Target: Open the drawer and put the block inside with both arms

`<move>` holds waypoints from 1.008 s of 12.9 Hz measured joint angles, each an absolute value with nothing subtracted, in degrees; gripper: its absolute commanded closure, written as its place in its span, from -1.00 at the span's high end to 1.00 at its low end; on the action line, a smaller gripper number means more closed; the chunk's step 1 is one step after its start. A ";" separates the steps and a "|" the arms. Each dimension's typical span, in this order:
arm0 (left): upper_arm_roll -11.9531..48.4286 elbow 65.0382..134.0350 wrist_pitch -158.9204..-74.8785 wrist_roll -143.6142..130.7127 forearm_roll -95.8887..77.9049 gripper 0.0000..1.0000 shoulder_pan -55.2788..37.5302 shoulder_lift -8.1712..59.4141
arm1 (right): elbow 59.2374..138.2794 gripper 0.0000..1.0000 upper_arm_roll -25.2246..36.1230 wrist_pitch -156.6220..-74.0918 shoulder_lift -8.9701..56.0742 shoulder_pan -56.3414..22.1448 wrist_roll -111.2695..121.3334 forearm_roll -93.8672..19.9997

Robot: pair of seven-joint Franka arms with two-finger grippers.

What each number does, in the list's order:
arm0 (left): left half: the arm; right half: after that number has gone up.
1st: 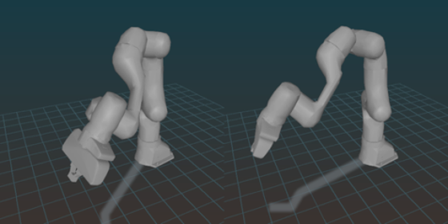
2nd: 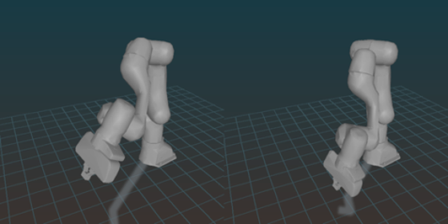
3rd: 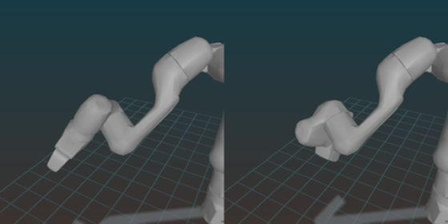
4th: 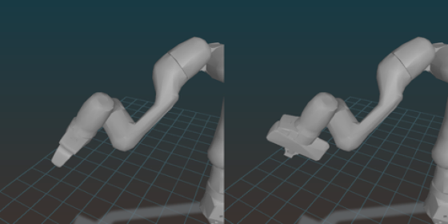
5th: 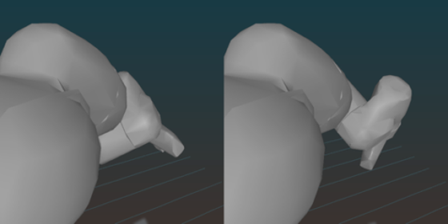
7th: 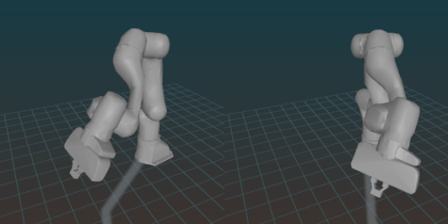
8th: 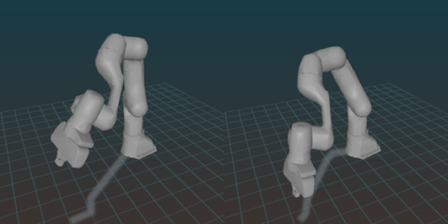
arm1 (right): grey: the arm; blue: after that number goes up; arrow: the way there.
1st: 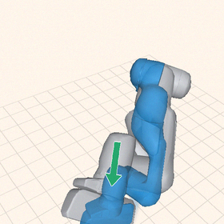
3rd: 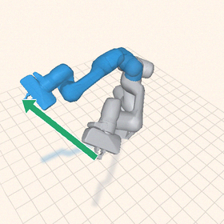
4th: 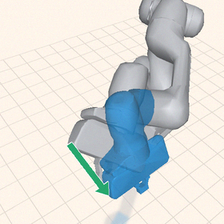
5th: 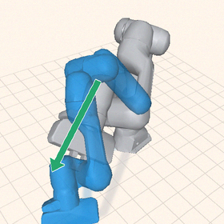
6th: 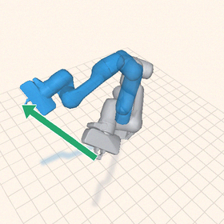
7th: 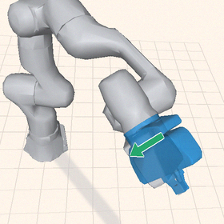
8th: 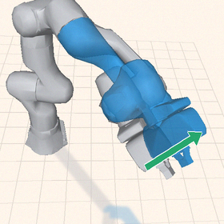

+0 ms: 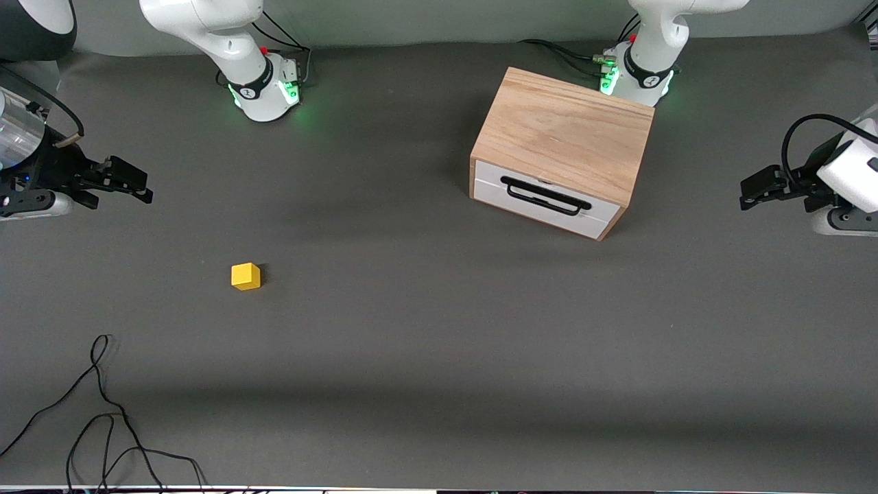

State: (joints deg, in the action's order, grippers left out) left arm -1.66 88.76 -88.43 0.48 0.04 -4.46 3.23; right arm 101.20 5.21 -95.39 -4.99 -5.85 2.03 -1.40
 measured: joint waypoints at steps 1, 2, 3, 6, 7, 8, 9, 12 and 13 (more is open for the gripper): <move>-1.62 88.76 -88.42 0.50 0.04 1.00 -4.47 3.23 | 101.20 1.00 5.21 -95.39 -4.79 -5.85 2.03 -1.40; -1.60 88.76 -88.42 0.50 0.04 1.00 -4.47 3.23 | 101.19 1.00 5.21 -95.41 -4.60 -5.84 2.03 -1.40; -1.60 88.76 -88.43 0.51 0.04 1.00 -4.47 3.23 | 101.16 1.00 5.26 -95.44 -4.41 -5.83 2.03 -1.40; -1.55 88.76 -88.43 0.54 0.04 1.00 -4.49 3.23 | 101.04 1.00 5.47 -95.55 -4.17 -5.82 2.03 -1.40; -1.49 88.76 -88.42 0.56 0.04 1.00 -4.49 3.23 | 101.03 1.00 5.47 -95.55 -4.17 -5.82 2.03 -1.40; -1.41 88.76 -88.43 0.56 0.04 1.00 -4.51 3.23 | 101.03 1.00 5.47 -95.55 -4.15 -5.82 2.03 -1.40; -1.37 88.76 -88.42 0.57 0.04 1.00 -4.52 3.23 | 101.03 1.00 5.47 -95.55 -4.11 -5.82 2.03 -1.40; -1.36 88.76 -88.42 0.58 0.04 1.00 -4.53 3.23 | 101.15 1.00 5.47 -95.53 -3.90 -5.82 2.03 -1.40; -1.36 88.76 -88.43 0.58 0.04 1.00 -4.53 3.23 | 101.19 1.00 5.47 -95.53 -3.79 -5.82 2.03 -1.40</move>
